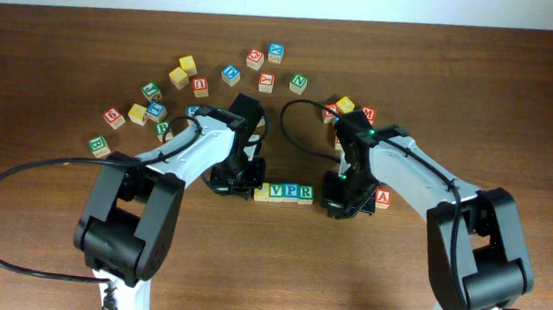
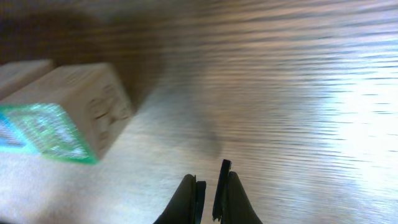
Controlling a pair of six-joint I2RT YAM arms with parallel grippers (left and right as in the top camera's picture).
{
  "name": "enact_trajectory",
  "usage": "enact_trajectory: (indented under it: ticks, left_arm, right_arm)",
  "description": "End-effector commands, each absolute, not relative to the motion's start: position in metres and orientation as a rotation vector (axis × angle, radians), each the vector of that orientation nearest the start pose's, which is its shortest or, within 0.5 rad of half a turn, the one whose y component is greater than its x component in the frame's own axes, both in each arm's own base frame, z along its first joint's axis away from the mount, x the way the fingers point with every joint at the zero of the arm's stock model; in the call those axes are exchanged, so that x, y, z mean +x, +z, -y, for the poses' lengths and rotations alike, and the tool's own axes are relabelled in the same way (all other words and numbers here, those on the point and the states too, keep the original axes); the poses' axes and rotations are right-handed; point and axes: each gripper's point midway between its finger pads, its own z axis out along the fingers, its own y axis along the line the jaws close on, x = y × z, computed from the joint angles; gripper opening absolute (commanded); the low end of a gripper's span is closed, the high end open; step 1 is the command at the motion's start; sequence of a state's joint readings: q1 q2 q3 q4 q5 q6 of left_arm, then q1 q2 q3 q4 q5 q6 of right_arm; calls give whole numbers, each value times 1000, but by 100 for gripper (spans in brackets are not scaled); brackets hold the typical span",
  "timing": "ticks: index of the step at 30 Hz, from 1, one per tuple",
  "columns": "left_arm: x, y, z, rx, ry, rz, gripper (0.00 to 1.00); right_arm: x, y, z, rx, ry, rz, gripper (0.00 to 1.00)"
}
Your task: Spell out CVPR
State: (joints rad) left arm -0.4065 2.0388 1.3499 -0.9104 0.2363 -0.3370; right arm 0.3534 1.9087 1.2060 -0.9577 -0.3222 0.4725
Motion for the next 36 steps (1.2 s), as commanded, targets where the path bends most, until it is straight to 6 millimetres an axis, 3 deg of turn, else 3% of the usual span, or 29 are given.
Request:
enact_trajectory:
  ticks: [1,6,20,29,36]
  left_arm:
    - [314,-6,172,65,-327,-3243,0]
    - [317,-6,157,-9,-327,-3257,0]
    - [317,-6,158,-8,-327,-3257,0]
    - [317,-6,158,-8,-327,-3257,0]
    - [317,-6,158,-8,-327,-3257,0]
  right_arm:
    - [271,12,-183,110,507,-3300,4]
    - [280,10,-194,129,541,-3248,4]
    - [283,13,-204,118,638,-3227,4]
    - [292,11,-202,121,595,-3193,4]
    - [286,14,-207,129,659,-3216,4]
